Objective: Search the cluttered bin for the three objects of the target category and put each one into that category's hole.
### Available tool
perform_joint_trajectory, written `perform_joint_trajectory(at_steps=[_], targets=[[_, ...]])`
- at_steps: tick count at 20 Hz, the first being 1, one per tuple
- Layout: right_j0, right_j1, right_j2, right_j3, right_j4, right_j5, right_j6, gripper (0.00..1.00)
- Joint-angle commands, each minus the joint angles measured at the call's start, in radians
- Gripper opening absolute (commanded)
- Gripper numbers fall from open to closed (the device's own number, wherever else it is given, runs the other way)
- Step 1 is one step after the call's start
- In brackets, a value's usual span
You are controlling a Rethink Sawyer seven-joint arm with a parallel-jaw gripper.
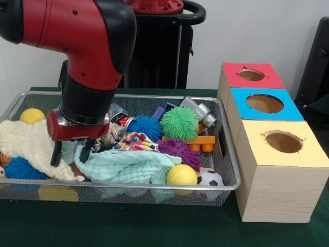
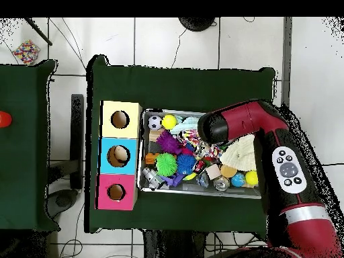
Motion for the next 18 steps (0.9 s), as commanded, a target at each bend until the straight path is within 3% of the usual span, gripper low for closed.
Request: perform_joint_trajectory(at_steps=[1,9,18], targets=[[0.013,0.063,-0.081,-0.041,-0.065,0.084,-0.212,1.00],[0.019,0.093,-0.094,-0.062,-0.059,0.065,-0.221,1.00],[0.054,0.064,-0.126,-0.066,-0.130,-0.009,-0.219,1.00]])
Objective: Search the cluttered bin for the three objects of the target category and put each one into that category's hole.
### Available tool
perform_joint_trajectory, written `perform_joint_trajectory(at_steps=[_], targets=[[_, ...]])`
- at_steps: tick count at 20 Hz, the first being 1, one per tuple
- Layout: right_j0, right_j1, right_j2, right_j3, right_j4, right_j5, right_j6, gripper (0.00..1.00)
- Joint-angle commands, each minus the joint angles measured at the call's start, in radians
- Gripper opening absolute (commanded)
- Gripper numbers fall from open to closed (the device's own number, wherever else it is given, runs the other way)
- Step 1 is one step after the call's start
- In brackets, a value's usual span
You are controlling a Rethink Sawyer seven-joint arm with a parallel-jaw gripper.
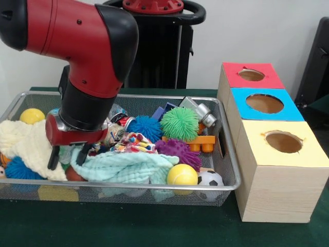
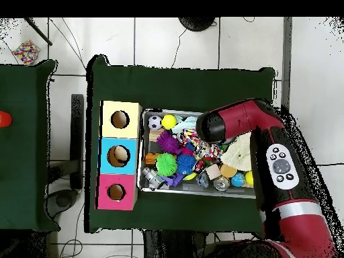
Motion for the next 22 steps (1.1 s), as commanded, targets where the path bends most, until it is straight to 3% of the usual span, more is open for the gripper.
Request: perform_joint_trajectory(at_steps=[1,9,22], targets=[[0.007,0.040,-0.074,-0.025,-0.122,-0.005,-0.225,1.00],[0.030,0.053,-0.091,-0.074,-0.169,-0.020,-0.244,1.00],[0.050,-0.004,-0.115,-0.017,-0.156,-0.107,-0.128,1.00]])
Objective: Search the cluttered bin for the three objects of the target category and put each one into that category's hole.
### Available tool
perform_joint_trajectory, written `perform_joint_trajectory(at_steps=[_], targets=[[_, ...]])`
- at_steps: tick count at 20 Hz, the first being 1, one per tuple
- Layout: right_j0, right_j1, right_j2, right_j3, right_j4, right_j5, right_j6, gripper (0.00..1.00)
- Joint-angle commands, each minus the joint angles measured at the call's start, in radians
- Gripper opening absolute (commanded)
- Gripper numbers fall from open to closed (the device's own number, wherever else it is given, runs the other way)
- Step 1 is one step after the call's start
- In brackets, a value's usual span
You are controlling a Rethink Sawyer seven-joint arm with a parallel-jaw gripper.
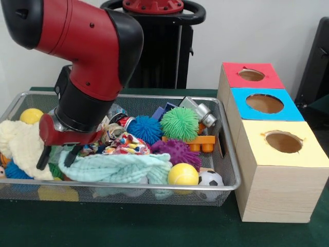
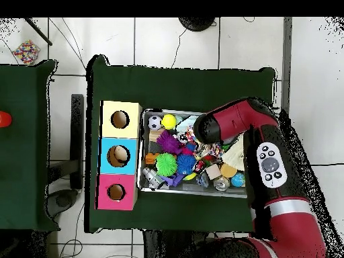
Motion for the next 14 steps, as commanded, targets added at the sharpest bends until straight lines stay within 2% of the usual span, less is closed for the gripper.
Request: perform_joint_trajectory(at_steps=[1,5,8,9,10,14], targets=[[-0.011,-0.008,-0.045,0.013,-0.076,-0.095,-0.120,1.00],[-0.046,-0.008,-0.018,0.051,-0.022,-0.165,-0.095,1.00],[-0.075,0.007,0.007,0.080,0.042,-0.168,-0.101,1.00],[-0.091,0.023,0.028,0.093,0.097,-0.116,-0.145,1.00],[-0.087,0.025,0.033,0.090,0.120,-0.080,-0.164,1.00],[-0.037,0.005,0.017,0.051,0.149,0.016,-0.200,1.00]])
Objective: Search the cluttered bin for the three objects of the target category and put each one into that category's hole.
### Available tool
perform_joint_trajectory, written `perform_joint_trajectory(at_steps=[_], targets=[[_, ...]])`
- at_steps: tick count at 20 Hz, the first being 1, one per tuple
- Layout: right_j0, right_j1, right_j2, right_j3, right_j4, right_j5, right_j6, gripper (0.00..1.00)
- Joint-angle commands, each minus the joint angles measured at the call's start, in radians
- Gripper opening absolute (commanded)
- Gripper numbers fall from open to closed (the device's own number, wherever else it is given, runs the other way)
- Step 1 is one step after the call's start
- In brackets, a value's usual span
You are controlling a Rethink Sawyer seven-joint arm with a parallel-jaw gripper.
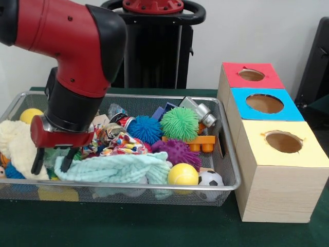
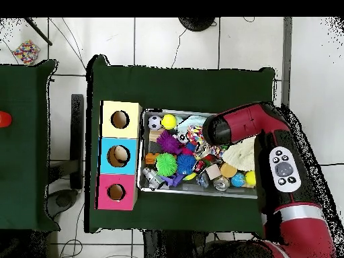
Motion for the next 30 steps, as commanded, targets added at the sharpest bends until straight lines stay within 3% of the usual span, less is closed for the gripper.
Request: perform_joint_trajectory(at_steps=[1,13,24,30], targets=[[0.018,-0.001,0.023,0.031,0.068,0.130,-0.207,1.00],[0.088,-0.046,0.001,-0.023,0.045,0.180,-0.240,1.00],[0.110,-0.077,0.009,-0.041,0.070,0.260,-0.284,1.00],[0.097,-0.079,0.017,-0.032,0.070,0.256,-0.314,1.00]])
